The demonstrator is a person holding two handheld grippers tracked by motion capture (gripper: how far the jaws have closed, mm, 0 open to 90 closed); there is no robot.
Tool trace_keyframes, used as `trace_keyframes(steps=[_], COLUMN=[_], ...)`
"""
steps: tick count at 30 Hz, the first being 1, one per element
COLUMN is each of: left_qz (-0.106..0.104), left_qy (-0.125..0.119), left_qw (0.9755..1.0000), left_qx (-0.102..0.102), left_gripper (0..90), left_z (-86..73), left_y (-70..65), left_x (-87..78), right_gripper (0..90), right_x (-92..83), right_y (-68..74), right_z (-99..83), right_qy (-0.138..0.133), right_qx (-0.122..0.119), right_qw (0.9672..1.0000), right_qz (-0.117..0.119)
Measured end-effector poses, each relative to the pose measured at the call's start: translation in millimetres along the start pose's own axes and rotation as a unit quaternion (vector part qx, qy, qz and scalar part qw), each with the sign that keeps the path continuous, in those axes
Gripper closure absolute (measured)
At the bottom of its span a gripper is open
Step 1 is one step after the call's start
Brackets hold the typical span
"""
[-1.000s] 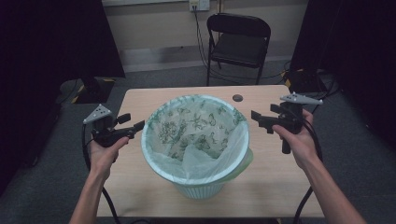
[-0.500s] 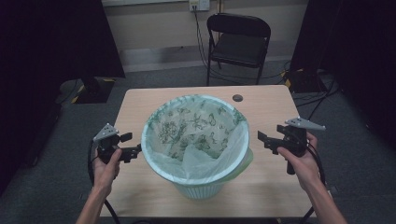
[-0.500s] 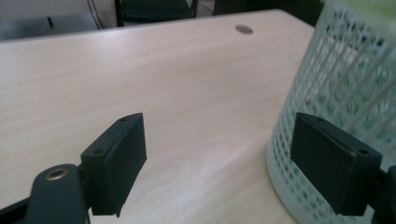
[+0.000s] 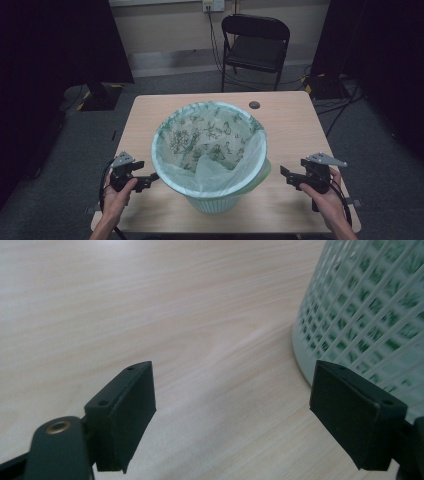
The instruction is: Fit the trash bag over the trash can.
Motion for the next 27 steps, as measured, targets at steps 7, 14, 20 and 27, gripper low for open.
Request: trace_keyframes(steps=[7, 14, 20, 27], left_qz=[0.015, 0.041, 0.047, 0.042], left_qy=[0.046, 0.070, 0.046, 0.047], left_qw=[0.9988, 0.9959, 0.9962, 0.9963], left_qx=[0.011, 0.041, 0.058, 0.059], left_gripper=[18.1, 20.9, 14.8, 13.8], left_z=[-30.3, -45.5, -49.4, -49.2], left_y=[-3.7, -4.4, -4.4, -4.0], left_x=[14.8, 31.6, 38.3, 38.9], right_gripper=[15.7, 15.7, 15.7, 14.9], right_x=[8.3, 22.1, 27.6, 28.2], right_y=[-0.6, 4.4, 6.2, 7.6], right_z=[-28.7, -46.2, -47.2, -47.5], right_qy=[0.030, 0.062, 0.076, 0.081], right_qx=[-0.004, -0.024, -0.041, -0.048], right_qw=[0.9995, 0.9975, 0.9952, 0.9942], right_qz=[-0.012, -0.023, -0.044, -0.052])
Point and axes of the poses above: each handheld gripper's, and its own axes: x roughly forward along the jaws, z roughly out of its top, y roughly to its left, the point moved 5 cm from there along x, roughly forward along the jaws, and after that the axes turned 6 degrees about -x, right-handed, at the moved point
